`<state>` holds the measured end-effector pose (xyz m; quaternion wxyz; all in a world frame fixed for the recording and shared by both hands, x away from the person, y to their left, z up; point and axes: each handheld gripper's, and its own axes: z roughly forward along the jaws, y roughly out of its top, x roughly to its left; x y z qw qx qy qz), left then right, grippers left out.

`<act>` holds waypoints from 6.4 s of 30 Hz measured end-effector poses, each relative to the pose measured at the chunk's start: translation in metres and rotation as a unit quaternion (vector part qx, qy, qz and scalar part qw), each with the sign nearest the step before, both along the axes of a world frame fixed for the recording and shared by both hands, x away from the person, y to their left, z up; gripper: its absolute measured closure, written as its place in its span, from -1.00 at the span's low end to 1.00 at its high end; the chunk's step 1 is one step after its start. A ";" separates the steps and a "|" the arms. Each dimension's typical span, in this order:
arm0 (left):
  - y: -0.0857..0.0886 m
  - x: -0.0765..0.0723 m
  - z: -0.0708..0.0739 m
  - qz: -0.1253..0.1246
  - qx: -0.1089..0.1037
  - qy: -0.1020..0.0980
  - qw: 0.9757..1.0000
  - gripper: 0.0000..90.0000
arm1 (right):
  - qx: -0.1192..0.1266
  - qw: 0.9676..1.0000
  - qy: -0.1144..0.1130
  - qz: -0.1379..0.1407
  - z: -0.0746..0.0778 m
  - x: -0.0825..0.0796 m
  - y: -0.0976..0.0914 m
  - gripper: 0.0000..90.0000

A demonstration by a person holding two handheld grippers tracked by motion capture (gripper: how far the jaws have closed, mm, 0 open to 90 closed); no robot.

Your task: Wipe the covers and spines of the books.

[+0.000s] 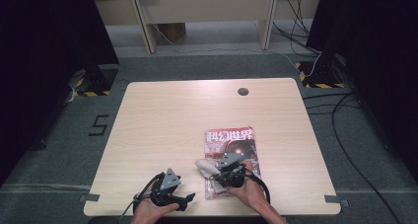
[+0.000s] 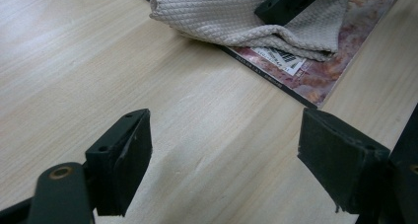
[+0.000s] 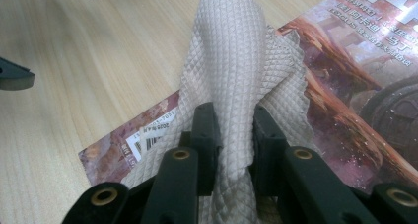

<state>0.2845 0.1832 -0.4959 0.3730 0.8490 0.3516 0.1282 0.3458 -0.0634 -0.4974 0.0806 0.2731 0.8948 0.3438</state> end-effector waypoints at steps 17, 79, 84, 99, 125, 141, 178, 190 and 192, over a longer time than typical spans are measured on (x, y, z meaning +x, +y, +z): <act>0.007 0.000 0.001 0.012 -0.004 0.000 1.000 -0.56 | 0.004 1.000 0.009 0.021 0.000 -0.012 0.004 0.69; 0.007 -0.001 0.000 0.010 -0.003 0.002 1.000 -0.57 | -0.008 1.000 -0.001 -0.007 0.002 -0.026 -0.025 0.70; 0.007 -0.001 0.000 0.012 -0.004 0.002 1.000 -0.57 | -0.007 1.000 -0.001 0.011 0.001 -0.031 -0.011 0.70; 0.010 0.001 0.001 0.016 -0.003 0.002 1.000 -0.57 | 0.000 1.000 0.000 0.028 0.000 -0.034 0.003 0.69; 0.010 0.000 0.001 0.016 -0.002 0.002 1.000 -0.57 | 0.007 0.998 0.008 0.057 -0.001 -0.044 0.017 0.69; 0.011 0.000 0.001 0.017 -0.002 0.002 1.000 -0.57 | 0.004 1.000 0.014 -0.011 0.001 -0.035 -0.039 0.69; -0.054 0.020 -0.013 -0.012 0.023 -0.002 1.000 -0.68 | 0.006 0.996 0.003 -0.092 0.002 -0.054 -0.116 0.69; -0.054 0.021 -0.014 -0.008 0.020 0.002 1.000 -0.69 | -0.009 0.995 -0.013 -0.100 0.003 -0.052 -0.120 0.70; -0.054 0.021 -0.014 -0.009 0.018 0.003 1.000 -0.69 | -0.005 0.996 -0.007 -0.092 0.003 -0.055 -0.116 0.70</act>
